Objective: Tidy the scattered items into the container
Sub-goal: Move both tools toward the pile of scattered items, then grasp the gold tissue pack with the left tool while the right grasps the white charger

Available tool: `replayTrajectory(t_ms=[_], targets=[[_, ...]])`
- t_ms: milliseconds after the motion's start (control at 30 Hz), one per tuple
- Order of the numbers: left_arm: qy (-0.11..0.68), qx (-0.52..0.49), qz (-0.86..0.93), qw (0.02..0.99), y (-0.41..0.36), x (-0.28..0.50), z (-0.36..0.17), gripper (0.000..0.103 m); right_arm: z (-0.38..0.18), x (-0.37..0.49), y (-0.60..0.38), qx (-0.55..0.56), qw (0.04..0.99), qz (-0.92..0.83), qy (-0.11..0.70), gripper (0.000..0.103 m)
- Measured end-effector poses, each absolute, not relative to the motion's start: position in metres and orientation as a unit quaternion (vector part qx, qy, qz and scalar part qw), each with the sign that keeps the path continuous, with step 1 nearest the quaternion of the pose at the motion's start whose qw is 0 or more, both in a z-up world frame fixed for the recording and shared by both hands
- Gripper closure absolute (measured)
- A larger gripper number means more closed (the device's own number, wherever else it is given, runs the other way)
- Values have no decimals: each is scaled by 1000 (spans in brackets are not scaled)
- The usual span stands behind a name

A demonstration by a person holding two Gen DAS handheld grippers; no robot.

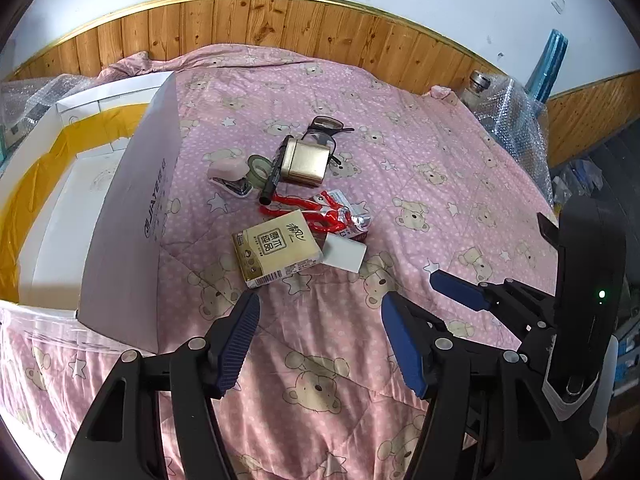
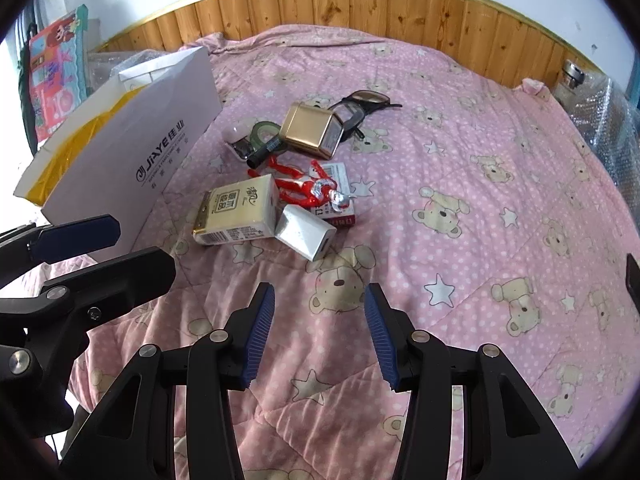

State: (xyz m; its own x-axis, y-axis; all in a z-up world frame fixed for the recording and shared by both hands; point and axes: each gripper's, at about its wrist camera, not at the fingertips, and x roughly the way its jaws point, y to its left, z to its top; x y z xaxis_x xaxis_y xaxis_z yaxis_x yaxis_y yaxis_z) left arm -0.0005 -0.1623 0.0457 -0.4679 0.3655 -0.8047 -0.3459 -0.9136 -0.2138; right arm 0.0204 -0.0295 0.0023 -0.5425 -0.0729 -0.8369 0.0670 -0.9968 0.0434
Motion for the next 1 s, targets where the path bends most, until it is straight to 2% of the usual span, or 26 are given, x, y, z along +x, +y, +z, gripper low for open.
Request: replayTrajectory(t_ms=[200, 633, 933, 1000], targets=[[-27, -492, 847, 200, -167, -26, 26, 38, -13, 4, -31, 493, 43, -869, 1, 53], [-6, -531, 827, 184, -156, -86, -24, 38, -43, -40, -20, 517, 58, -854, -15, 53], [-39, -526, 829, 185, -169, -105, -29, 39, -51, -58, 2, 510, 119, -847, -93, 50], [-33, -519, 830, 199, -166, -106, -29, 38, -51, -58, 5, 503, 131, -848, -99, 45]])
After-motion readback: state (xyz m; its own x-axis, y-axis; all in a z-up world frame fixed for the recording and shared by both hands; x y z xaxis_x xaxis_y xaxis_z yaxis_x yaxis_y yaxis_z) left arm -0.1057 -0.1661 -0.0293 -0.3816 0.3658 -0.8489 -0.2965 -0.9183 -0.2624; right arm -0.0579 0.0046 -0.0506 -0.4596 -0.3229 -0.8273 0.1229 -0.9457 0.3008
